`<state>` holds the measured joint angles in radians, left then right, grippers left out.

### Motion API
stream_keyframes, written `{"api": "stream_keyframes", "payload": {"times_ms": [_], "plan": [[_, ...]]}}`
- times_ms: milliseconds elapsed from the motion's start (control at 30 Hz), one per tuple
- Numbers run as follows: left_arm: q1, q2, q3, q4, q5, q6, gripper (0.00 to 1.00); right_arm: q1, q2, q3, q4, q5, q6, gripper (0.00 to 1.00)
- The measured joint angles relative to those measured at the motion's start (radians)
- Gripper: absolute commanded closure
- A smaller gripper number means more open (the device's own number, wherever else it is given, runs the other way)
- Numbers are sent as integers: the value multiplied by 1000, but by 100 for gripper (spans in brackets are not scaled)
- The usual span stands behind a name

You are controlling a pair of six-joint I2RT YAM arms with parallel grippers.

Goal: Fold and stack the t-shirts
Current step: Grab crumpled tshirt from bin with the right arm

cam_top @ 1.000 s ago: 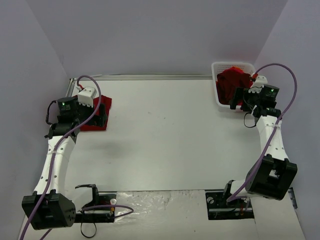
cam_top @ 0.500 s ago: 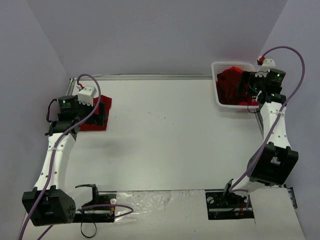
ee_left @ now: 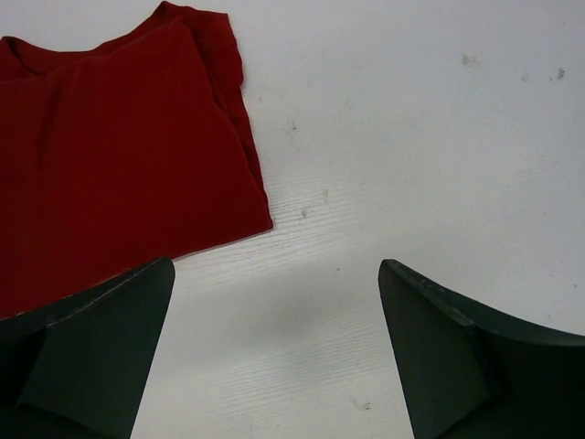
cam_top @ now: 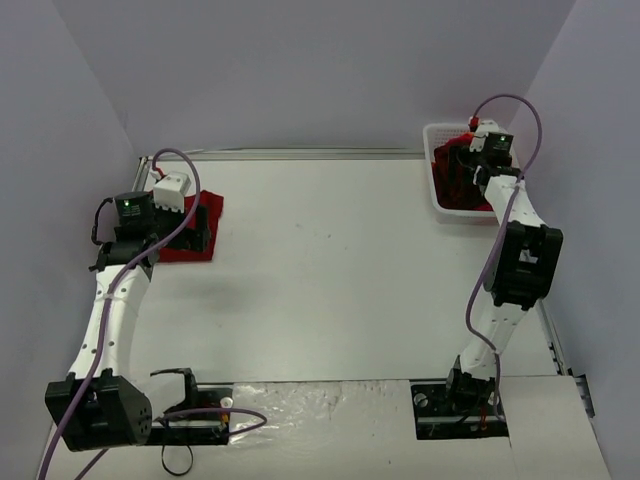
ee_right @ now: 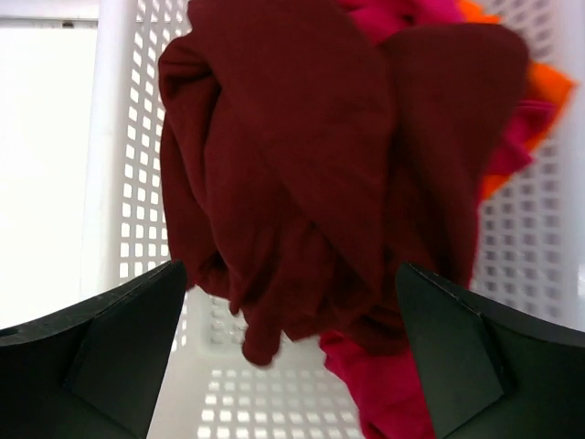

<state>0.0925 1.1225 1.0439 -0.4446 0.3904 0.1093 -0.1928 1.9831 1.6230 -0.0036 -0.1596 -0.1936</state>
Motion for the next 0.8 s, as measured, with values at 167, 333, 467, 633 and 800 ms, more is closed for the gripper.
{"api": "stream_keyframes", "payload": {"times_ms": [167, 333, 467, 633, 800], "plan": [[6, 19, 0, 0, -4, 12, 6, 33, 113, 73, 2, 24, -7, 6], [6, 47, 0, 0, -6, 15, 6, 31, 192, 148, 18, 67, -14, 12], [6, 63, 0, 0, -7, 16, 6, 29, 222, 158, 27, 83, -16, 31], [6, 64, 0, 0, -7, 17, 6, 28, 234, 161, 34, 85, -13, 76], [6, 64, 0, 0, -6, 18, 6, 28, 234, 161, 45, 85, 2, 100]]}}
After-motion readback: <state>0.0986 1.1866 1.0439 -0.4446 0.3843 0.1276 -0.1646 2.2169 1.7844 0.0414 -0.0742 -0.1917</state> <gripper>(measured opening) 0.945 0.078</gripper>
